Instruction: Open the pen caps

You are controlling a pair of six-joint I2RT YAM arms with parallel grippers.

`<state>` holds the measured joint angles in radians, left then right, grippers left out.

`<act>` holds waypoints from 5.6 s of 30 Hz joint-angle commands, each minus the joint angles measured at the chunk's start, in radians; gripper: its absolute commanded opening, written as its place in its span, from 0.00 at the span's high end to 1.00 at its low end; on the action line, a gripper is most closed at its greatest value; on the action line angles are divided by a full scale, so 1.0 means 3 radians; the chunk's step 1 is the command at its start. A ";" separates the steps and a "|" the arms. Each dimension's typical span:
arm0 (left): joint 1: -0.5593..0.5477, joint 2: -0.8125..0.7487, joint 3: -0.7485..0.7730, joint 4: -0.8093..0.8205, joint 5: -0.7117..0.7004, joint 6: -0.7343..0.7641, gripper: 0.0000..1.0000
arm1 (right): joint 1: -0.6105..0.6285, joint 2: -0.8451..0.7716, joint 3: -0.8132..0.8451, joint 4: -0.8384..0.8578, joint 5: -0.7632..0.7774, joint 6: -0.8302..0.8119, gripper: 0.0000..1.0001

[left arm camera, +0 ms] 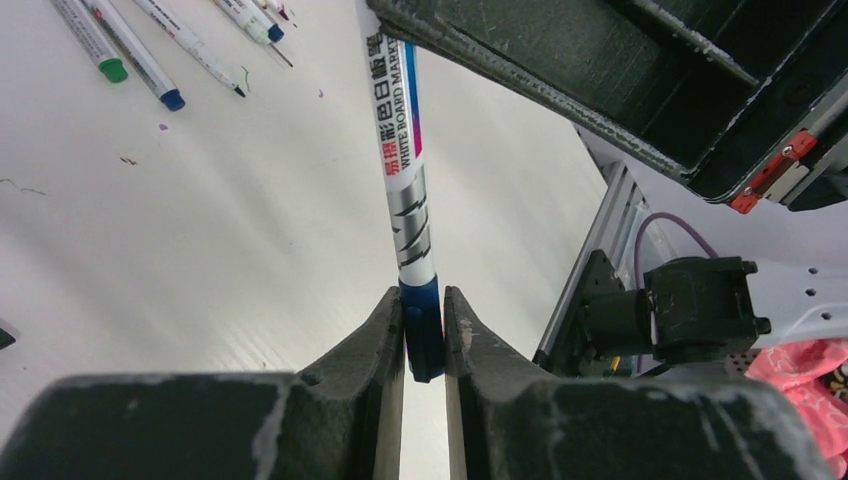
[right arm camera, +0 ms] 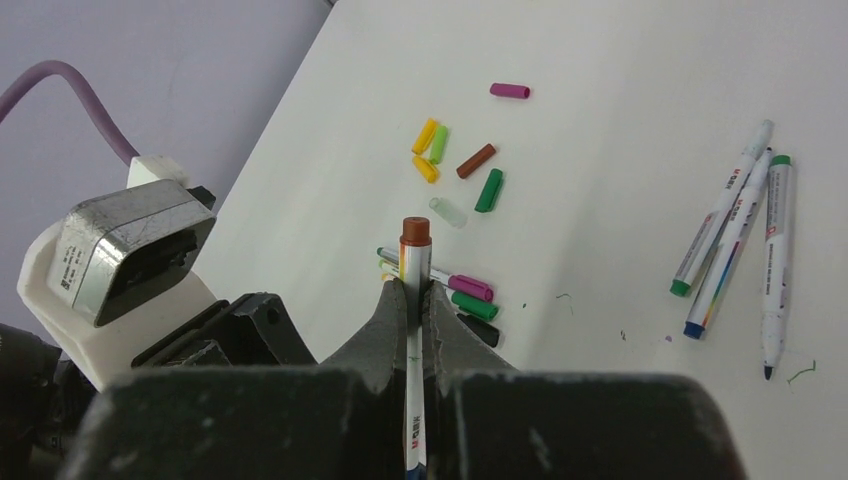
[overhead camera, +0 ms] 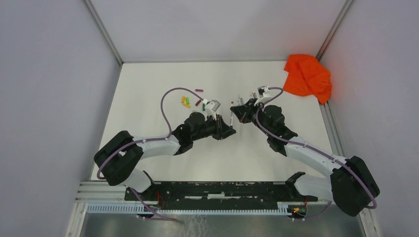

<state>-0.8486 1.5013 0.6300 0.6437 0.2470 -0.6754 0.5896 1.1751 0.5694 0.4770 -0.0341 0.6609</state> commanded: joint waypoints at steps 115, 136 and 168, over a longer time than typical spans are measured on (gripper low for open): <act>0.1284 0.1104 0.2285 -0.2980 -0.2130 0.0058 0.51 | -0.0764 0.2231 0.2272 -0.1933 0.0324 -0.1953 0.62; 0.1275 -0.0610 0.0861 -0.2850 -0.2402 -0.1143 0.25 | 0.0326 0.2353 0.2691 -0.1982 -0.0195 -0.2955 0.58; 0.1273 -0.2285 0.0211 -0.3697 -0.3151 -0.2252 0.27 | 0.0960 0.3425 0.3758 -0.2431 -0.0254 -0.3276 0.64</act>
<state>-0.4706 0.8349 0.6994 -0.4458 -0.6498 -1.2991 0.8719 2.1826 1.6547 -0.2508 -0.0982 -0.3035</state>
